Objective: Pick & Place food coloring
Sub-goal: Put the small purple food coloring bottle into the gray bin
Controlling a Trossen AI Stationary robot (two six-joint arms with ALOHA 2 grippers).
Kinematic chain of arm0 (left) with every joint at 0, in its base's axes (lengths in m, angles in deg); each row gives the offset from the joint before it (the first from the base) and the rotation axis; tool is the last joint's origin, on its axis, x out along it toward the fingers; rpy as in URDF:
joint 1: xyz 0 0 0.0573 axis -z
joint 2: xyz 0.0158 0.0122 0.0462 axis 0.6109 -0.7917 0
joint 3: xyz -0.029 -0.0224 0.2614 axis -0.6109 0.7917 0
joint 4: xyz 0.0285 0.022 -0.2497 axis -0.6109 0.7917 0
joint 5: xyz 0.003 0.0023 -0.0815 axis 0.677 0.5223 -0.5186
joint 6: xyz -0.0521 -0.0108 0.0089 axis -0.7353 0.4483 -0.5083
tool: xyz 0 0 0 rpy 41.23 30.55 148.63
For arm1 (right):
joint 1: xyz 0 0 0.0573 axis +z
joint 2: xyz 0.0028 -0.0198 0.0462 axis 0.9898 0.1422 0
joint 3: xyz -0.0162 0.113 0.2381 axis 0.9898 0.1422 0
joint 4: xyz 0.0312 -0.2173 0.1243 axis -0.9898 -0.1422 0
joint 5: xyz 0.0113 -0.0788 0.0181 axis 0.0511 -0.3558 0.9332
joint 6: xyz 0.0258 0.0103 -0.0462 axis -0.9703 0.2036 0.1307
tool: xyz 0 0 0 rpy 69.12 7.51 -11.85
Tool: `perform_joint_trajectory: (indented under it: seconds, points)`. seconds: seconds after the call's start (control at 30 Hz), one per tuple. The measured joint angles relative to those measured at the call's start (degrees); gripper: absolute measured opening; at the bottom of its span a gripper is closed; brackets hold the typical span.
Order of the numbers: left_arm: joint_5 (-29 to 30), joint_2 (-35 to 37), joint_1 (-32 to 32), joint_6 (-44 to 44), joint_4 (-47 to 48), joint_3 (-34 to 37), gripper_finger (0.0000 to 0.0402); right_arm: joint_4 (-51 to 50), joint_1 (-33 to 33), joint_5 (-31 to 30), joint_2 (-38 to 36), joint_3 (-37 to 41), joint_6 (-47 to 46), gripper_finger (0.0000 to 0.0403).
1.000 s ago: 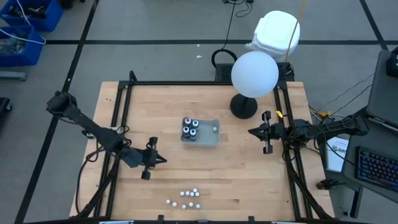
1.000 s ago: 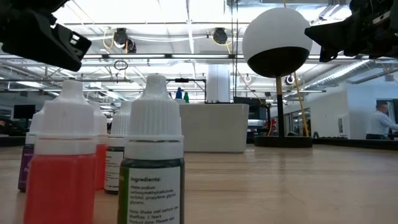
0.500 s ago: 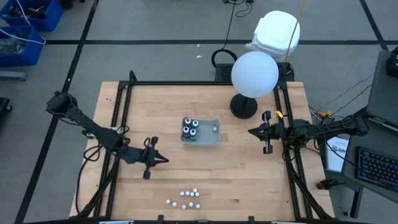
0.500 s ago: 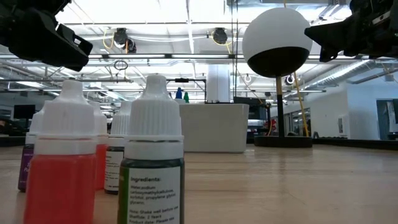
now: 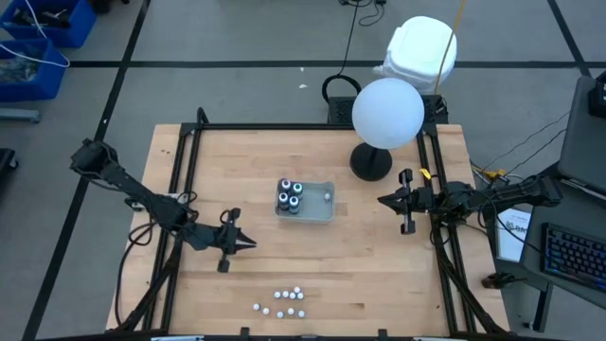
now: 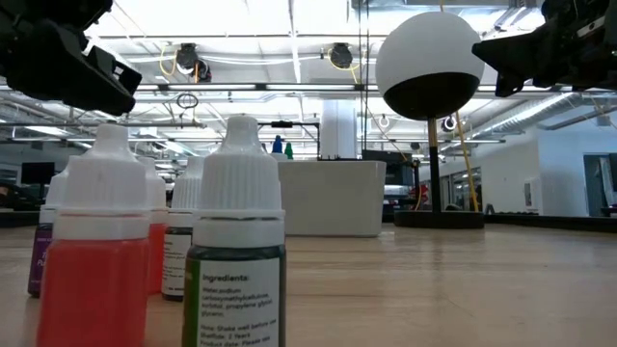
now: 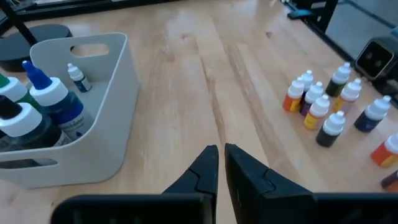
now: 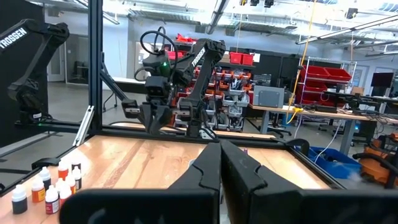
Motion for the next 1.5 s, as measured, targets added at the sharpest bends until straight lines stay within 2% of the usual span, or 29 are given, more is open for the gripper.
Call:
perform_joint_trajectory:
  seconds: [0.23, 0.87, 0.97, 1.1, 1.27, 1.5]
  points:
    - [-0.2, 0.0, 0.0, 2.9, 0.7, 0.0, 0.0037, 0.0, 0.0, 0.0, 0.0, 0.0, -0.4, 0.0000]
    - [0.1, 0.0, 0.0, 3.0, 0.6, 0.0, 0.0037, 0.0, 0.0, 0.0, 0.0, 0.0, -0.5, 0.0000]
    - [0.2, -0.1, 0.0, 0.9, -1.3, 0.0, 0.0037, 0.0, 0.0, 0.1, 0.0, 0.0, -0.5, 0.0000]
    - [-0.7, -3.2, 0.8, -1.4, -2.3, -2.0, 0.0033, 0.0, 0.0, 0.1, 0.0, 0.0, -0.5, 0.0000]
    - [-5.4, -10.6, 3.5, -1.0, 0.1, -7.2, 0.0005, 0.0, 0.0, 0.1, 0.0, 0.0, -0.5, 0.0000]
    - [-9.4, -18.0, 5.4, -9.8, 4.9, -14.7, 0.0034, -0.2, 0.0, 0.1, 0.0, 0.0, -1.4, 0.0000]
